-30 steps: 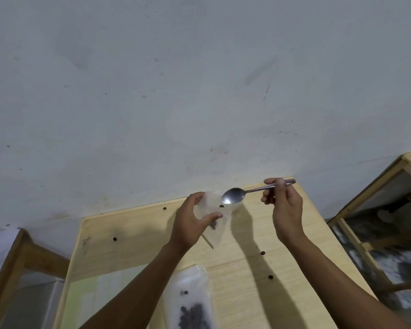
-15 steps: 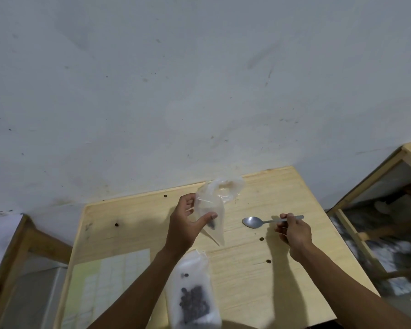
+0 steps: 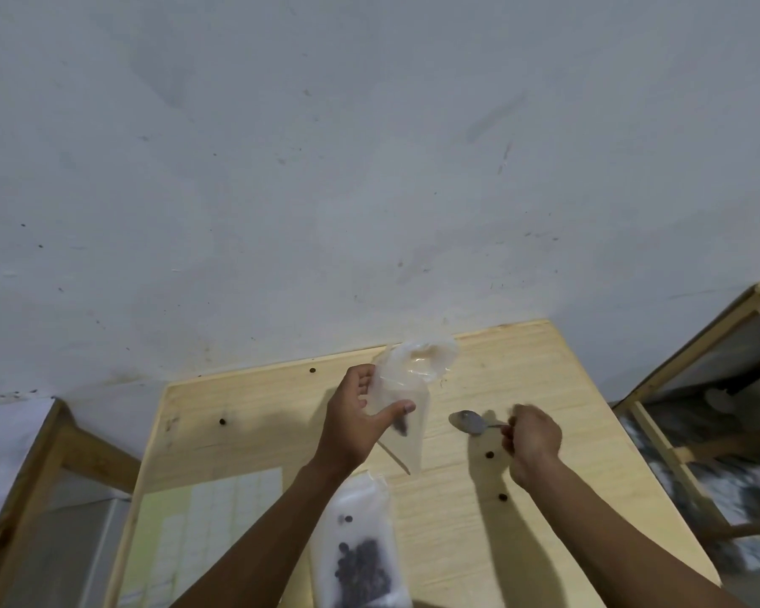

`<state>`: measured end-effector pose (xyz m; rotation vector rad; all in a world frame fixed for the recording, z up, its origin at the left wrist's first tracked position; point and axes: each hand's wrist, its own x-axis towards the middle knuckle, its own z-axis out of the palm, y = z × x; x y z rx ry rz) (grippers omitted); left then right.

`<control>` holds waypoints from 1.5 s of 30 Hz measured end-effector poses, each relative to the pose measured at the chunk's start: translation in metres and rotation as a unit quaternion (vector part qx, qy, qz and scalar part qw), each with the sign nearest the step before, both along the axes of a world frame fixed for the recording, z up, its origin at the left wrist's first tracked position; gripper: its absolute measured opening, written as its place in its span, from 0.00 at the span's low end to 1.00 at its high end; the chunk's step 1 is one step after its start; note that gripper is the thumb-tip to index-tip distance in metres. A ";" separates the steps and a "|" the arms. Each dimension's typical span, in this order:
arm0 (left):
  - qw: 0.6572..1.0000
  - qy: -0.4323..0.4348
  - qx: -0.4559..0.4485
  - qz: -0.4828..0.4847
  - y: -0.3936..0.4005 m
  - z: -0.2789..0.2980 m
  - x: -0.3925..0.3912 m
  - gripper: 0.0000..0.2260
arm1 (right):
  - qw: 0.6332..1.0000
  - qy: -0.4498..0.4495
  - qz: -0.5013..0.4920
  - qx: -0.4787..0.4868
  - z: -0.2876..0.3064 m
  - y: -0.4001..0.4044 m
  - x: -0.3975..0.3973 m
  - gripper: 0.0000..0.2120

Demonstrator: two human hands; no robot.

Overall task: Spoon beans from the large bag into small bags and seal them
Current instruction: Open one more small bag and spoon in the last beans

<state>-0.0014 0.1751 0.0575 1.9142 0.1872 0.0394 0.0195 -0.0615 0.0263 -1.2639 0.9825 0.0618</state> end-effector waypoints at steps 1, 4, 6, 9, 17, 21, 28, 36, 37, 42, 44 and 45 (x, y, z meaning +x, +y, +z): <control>1.000 0.005 -0.006 0.008 -0.001 0.000 0.002 0.28 | 0.995 -0.064 0.077 -0.022 0.010 0.010 -0.003 0.08; 0.999 0.027 -0.018 0.023 -0.006 0.003 0.010 0.27 | 0.901 -0.214 0.372 -0.060 0.041 0.036 -0.013 0.16; 0.999 0.047 -0.006 0.026 -0.007 0.005 0.013 0.27 | 0.836 -0.253 0.475 -0.104 0.048 0.047 -0.013 0.17; 0.997 0.064 -0.002 0.037 -0.004 0.009 0.013 0.26 | 0.834 -0.263 0.469 -0.125 0.053 0.050 -0.011 0.20; 0.995 0.078 -0.062 0.003 0.008 0.016 0.011 0.25 | 0.867 -0.265 0.400 -0.138 0.048 0.060 -0.006 0.08; 0.997 0.034 -0.071 -0.004 0.014 0.017 0.011 0.06 | 0.891 -0.240 0.374 -0.099 0.054 0.056 -0.001 0.08; 0.996 0.023 -0.088 -0.011 0.020 0.021 0.006 0.05 | 0.892 -0.247 0.372 -0.065 0.059 0.059 0.006 0.08; 0.990 0.044 -0.128 -0.028 0.031 0.024 -0.003 0.04 | 0.860 -0.243 0.446 -0.039 0.069 0.066 0.008 0.05; 0.991 0.042 -0.123 -0.031 0.031 0.023 -0.004 0.03 | 0.854 -0.248 0.455 -0.045 0.071 0.067 0.008 0.06; 0.994 0.031 -0.097 -0.034 0.033 0.019 -0.013 0.03 | 0.832 -0.244 0.487 -0.103 0.068 0.072 0.007 0.05; 0.995 0.025 -0.091 -0.039 0.032 0.017 -0.018 0.04 | 0.812 -0.245 0.512 -0.137 0.064 0.072 0.007 0.05; 0.995 0.023 -0.091 -0.040 0.032 0.017 -0.020 0.04 | 0.801 -0.246 0.525 -0.149 0.063 0.072 0.007 0.05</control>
